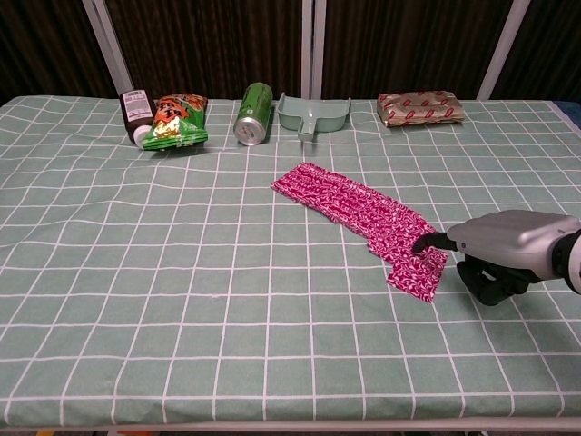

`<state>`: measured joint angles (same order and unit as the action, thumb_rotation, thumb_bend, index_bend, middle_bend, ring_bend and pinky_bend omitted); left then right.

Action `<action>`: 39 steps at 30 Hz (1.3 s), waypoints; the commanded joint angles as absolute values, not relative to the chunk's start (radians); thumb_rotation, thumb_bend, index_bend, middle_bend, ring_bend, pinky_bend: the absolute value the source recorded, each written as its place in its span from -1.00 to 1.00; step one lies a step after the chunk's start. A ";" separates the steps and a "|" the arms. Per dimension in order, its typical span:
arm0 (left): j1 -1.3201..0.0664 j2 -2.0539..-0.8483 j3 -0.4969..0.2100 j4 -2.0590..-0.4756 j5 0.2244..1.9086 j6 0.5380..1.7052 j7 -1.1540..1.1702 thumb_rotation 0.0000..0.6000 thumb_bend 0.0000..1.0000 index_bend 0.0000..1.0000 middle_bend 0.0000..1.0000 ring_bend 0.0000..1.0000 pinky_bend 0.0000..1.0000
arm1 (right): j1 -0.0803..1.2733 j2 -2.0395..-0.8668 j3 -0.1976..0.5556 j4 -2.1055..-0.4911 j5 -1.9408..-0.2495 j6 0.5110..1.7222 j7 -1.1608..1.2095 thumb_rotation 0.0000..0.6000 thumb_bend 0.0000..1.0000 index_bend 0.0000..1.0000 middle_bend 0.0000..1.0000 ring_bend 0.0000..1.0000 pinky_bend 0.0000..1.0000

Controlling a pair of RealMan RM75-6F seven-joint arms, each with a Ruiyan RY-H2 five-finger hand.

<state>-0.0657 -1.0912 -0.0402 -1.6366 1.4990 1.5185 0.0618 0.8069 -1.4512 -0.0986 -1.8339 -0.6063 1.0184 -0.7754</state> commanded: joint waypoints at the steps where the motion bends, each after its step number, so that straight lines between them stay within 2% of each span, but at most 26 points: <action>1: -0.065 -1.090 -0.040 -1.639 1.501 1.520 0.060 1.00 -0.67 -0.84 -0.98 -1.00 -0.78 | 0.802 -1.450 -0.111 -1.853 -0.621 1.033 -0.783 1.00 0.98 -0.80 0.72 0.67 0.52; 39: -0.056 -1.069 -0.053 -1.648 1.493 1.538 0.031 1.00 -0.66 -0.84 -0.98 -1.00 -0.78 | 0.794 -1.472 -0.177 -1.984 -0.693 1.090 -0.861 1.00 0.98 -0.77 0.72 0.67 0.52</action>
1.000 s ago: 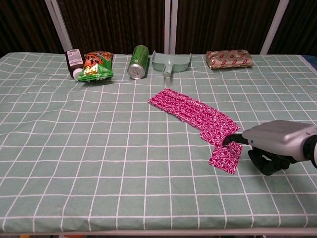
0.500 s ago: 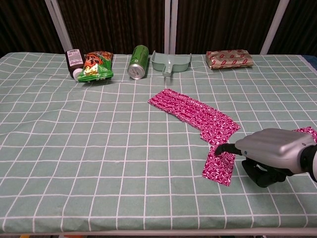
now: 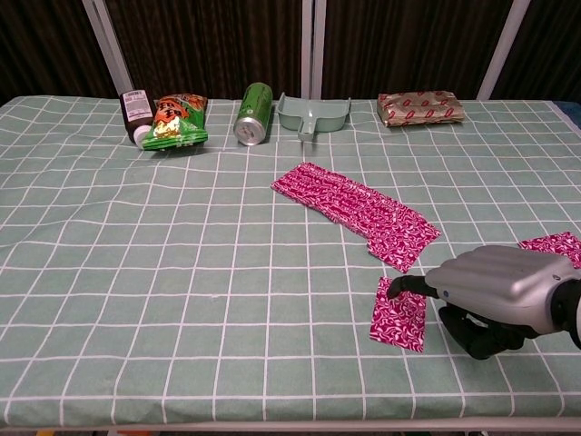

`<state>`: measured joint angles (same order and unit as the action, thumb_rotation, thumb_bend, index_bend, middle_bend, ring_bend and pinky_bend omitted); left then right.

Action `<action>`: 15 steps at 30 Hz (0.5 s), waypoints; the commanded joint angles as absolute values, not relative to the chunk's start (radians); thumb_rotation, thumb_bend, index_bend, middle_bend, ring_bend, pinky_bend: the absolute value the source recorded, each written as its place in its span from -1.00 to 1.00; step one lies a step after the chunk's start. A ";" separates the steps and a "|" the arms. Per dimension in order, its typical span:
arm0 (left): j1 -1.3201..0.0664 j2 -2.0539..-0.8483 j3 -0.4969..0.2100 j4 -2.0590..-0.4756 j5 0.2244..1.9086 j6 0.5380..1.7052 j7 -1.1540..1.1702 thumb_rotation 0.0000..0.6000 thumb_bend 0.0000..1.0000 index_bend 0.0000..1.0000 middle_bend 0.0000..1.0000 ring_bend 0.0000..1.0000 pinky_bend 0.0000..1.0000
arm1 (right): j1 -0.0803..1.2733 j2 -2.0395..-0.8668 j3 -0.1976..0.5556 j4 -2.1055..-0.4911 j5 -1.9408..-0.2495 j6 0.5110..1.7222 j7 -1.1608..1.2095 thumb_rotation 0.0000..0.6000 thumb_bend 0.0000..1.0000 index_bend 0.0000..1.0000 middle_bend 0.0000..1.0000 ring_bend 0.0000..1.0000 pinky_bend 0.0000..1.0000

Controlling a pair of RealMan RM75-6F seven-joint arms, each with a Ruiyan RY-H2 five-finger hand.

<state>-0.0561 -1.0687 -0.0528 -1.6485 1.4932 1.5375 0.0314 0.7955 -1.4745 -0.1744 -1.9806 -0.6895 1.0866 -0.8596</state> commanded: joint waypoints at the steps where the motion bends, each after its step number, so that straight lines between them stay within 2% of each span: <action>1: -0.056 -1.068 -0.053 -1.648 1.493 1.538 0.031 1.00 -0.67 -0.84 -0.98 -1.00 -0.78 | 0.794 -1.470 -0.178 -1.987 -0.695 1.091 -0.861 1.00 0.98 -0.77 0.72 0.67 0.52; 8: -0.055 -1.069 -0.054 -1.650 1.494 1.540 0.031 1.00 -0.67 -0.84 -0.98 -1.00 -0.78 | 0.773 -1.430 -0.173 -2.011 -0.762 1.138 -0.834 1.00 0.98 -0.76 0.72 0.67 0.52; 11: -0.055 -1.072 -0.055 -1.648 1.493 1.540 0.030 1.00 -0.66 -0.84 -0.98 -1.00 -0.78 | 0.732 -1.390 -0.167 -2.004 -0.878 1.243 -0.813 1.00 0.98 -0.75 0.72 0.67 0.52; 15: -0.056 -1.077 -0.055 -1.645 1.492 1.538 0.029 1.00 -0.67 -0.84 -0.98 -1.00 -0.78 | 0.633 -1.357 -0.166 -1.916 -1.101 1.468 -0.778 1.00 0.97 -0.72 0.72 0.67 0.52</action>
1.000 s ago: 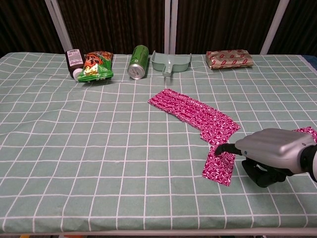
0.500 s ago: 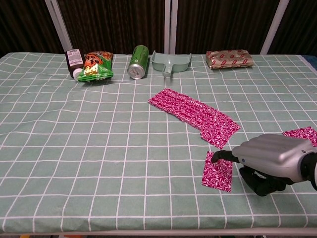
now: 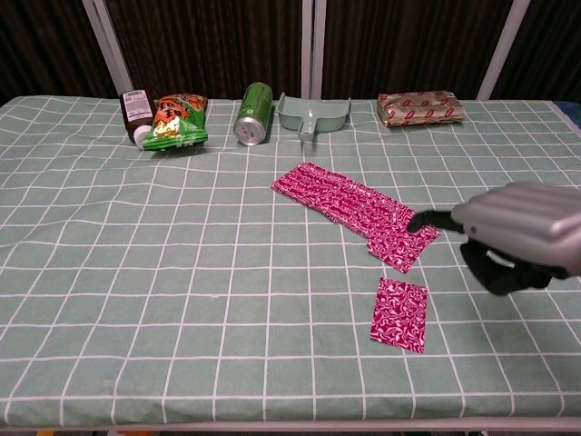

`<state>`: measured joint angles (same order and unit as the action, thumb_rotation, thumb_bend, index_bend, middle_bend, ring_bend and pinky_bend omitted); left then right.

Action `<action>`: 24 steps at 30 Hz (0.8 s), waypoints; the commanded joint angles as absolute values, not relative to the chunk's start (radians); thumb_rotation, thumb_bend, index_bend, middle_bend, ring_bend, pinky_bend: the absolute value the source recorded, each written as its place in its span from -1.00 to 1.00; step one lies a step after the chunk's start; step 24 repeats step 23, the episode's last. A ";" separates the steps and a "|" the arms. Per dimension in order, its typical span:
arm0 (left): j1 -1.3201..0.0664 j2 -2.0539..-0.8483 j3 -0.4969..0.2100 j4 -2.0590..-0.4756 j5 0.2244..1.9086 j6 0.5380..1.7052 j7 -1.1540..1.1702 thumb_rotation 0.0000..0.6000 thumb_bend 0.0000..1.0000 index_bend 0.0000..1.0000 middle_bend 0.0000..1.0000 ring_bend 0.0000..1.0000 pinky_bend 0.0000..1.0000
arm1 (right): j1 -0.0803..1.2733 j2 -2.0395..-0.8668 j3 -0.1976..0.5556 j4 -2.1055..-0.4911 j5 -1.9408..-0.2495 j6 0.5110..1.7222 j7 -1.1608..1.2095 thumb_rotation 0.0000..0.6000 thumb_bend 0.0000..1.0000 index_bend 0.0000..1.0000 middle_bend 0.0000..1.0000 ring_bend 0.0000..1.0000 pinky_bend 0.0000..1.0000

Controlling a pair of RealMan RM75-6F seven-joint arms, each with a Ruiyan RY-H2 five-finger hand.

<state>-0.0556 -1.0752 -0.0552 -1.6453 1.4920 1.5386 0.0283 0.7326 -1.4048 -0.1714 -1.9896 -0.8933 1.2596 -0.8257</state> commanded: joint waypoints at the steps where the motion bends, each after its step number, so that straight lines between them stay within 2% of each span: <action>1: -0.056 -1.078 -0.055 -1.645 1.492 1.538 0.030 1.00 -0.66 -0.84 -0.98 -1.00 -0.78 | 0.613 -1.343 -0.166 -1.903 -1.134 1.496 -0.746 1.00 0.97 -0.71 0.72 0.67 0.52; 3: -0.056 -1.081 -0.054 -1.645 1.493 1.538 0.034 1.00 -0.66 -0.84 -0.98 -1.00 -0.78 | 0.571 -1.298 -0.168 -1.875 -1.195 1.543 -0.667 1.00 0.87 -0.69 0.72 0.67 0.52; 5: -0.054 -1.082 -0.053 -1.648 1.492 1.539 0.038 1.00 -0.66 -0.84 -0.98 -1.00 -0.78 | 0.536 -1.261 -0.173 -1.841 -1.246 1.576 -0.595 1.00 0.45 -0.67 0.64 0.57 0.49; 7: -0.052 -1.084 -0.053 -1.651 1.490 1.541 0.041 1.00 -0.67 -0.84 -0.98 -1.00 -0.78 | 0.497 -1.220 -0.182 -1.795 -1.291 1.602 -0.516 1.00 -0.12 -0.65 0.28 0.20 0.34; 8: -0.052 -1.085 -0.053 -1.653 1.489 1.541 0.042 1.00 -0.67 -0.84 -0.98 -1.00 -0.78 | 0.480 -1.202 -0.186 -1.781 -1.299 1.607 -0.485 1.00 -0.27 -0.66 0.13 0.02 0.26; 10: -0.051 -1.088 -0.053 -1.654 1.490 1.542 0.044 1.00 -0.66 -0.84 -0.98 -1.00 -0.78 | 0.437 -1.163 -0.198 -1.759 -1.306 1.615 -0.413 1.00 -0.57 -0.75 -0.33 -0.49 -0.07; 12: -0.051 -1.094 -0.052 -1.651 1.492 1.543 0.044 1.00 -0.67 -0.84 -0.98 -1.00 -0.78 | 0.394 -1.134 -0.209 -1.740 -1.309 1.619 -0.348 1.00 -0.73 -0.89 -0.66 -0.83 -0.41; 14: -0.051 -1.100 -0.050 -1.646 1.497 1.543 0.039 1.00 -0.67 -0.84 -0.98 -1.00 -0.78 | 0.353 -1.124 -0.220 -1.710 -1.322 1.633 -0.301 1.00 -0.80 -0.98 -0.89 -0.99 -0.69; 16: -0.051 -1.106 -0.047 -1.636 1.506 1.545 0.035 1.00 -0.66 -0.84 -0.98 -1.00 -0.78 | 0.291 -1.137 -0.228 -1.648 -1.346 1.677 -0.250 1.00 -0.82 -1.00 -1.00 -1.00 -0.89; 21: -0.048 -1.113 -0.041 -1.621 1.522 1.554 0.028 1.00 -0.67 -0.84 -0.98 -1.00 -0.78 | 0.169 -1.190 -0.216 -1.510 -1.366 1.743 -0.146 1.00 -0.82 -1.00 -1.00 -1.00 -0.99; 24: -0.044 -1.113 -0.039 -1.616 1.528 1.563 0.023 1.00 -0.67 -0.84 -0.98 -1.00 -0.78 | 0.147 -1.197 -0.208 -1.476 -1.369 1.744 -0.118 1.00 -0.82 -1.00 -1.00 -1.00 -1.00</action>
